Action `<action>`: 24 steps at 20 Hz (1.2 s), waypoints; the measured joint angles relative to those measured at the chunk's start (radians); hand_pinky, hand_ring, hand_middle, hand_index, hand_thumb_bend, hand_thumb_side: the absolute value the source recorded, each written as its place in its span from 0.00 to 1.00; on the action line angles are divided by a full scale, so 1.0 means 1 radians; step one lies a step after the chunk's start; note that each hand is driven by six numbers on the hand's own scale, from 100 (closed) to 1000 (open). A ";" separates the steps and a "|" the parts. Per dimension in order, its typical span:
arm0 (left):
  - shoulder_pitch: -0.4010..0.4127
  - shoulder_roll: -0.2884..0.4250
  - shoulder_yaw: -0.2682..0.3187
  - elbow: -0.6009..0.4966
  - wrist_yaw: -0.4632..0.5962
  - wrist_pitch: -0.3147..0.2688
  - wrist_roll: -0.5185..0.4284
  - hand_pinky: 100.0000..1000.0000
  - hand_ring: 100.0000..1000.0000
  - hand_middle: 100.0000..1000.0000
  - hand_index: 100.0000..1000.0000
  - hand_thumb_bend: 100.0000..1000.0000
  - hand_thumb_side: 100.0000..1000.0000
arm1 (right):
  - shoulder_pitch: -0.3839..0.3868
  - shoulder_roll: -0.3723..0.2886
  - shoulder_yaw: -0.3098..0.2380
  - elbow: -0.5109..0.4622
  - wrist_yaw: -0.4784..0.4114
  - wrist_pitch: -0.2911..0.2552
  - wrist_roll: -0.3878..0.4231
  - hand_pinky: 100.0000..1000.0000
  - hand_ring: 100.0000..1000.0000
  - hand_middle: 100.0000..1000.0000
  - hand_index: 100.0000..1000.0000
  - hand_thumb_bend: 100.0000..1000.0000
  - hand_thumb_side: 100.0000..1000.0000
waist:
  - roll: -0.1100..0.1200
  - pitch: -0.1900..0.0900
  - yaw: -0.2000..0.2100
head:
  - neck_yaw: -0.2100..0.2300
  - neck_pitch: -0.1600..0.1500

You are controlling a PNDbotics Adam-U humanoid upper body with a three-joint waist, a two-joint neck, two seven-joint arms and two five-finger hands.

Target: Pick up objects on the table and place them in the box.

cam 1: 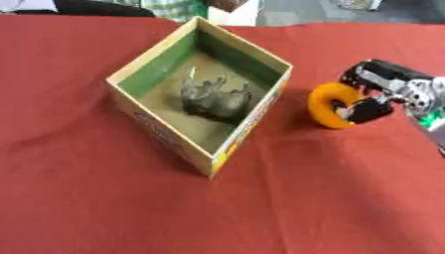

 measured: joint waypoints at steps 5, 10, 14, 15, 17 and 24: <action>0.001 0.000 0.000 0.000 0.002 0.000 -0.001 0.64 0.80 0.82 0.91 0.00 0.84 | 0.001 -0.001 -0.002 -0.052 -0.043 0.052 -0.083 0.56 0.56 0.32 0.46 0.00 0.31 | 0.000 -0.002 -0.001 | 0.001 0.000; 0.002 0.000 0.000 0.000 0.003 0.000 -0.004 0.64 0.80 0.82 0.91 0.00 0.84 | -0.002 -0.020 -0.014 -0.122 -0.064 0.072 -0.115 0.56 0.56 0.32 0.47 0.00 0.32 | -0.003 -0.010 -0.006 | 0.004 0.000; 0.005 0.000 0.000 0.000 0.004 -0.001 -0.005 0.64 0.80 0.82 0.91 0.00 0.84 | -0.022 -0.037 -0.025 -0.179 -0.064 0.077 -0.115 0.56 0.56 0.33 0.48 0.00 0.33 | -0.005 -0.013 -0.007 | 0.006 0.000; 0.006 0.000 0.000 0.000 0.004 -0.001 -0.006 0.64 0.80 0.82 0.91 0.00 0.84 | -0.029 -0.040 -0.029 -0.191 -0.064 0.079 -0.113 0.57 0.56 0.33 0.49 0.00 0.32 | -0.006 -0.013 -0.007 | 0.007 0.000; 0.010 0.000 0.000 0.000 0.005 -0.001 -0.006 0.64 0.80 0.82 0.91 0.00 0.84 | -0.046 -0.045 -0.031 -0.214 -0.064 0.083 -0.109 0.57 0.56 0.34 0.50 0.00 0.32 | -0.006 -0.013 -0.007 | 0.007 0.000; 0.011 0.000 0.000 0.000 0.006 -0.001 -0.006 0.64 0.80 0.82 0.91 0.00 0.84 | -0.169 -0.043 -0.027 -0.245 -0.054 0.079 -0.075 0.58 0.58 0.40 0.56 0.00 0.31 | -0.013 -0.019 -0.011 | 0.007 0.001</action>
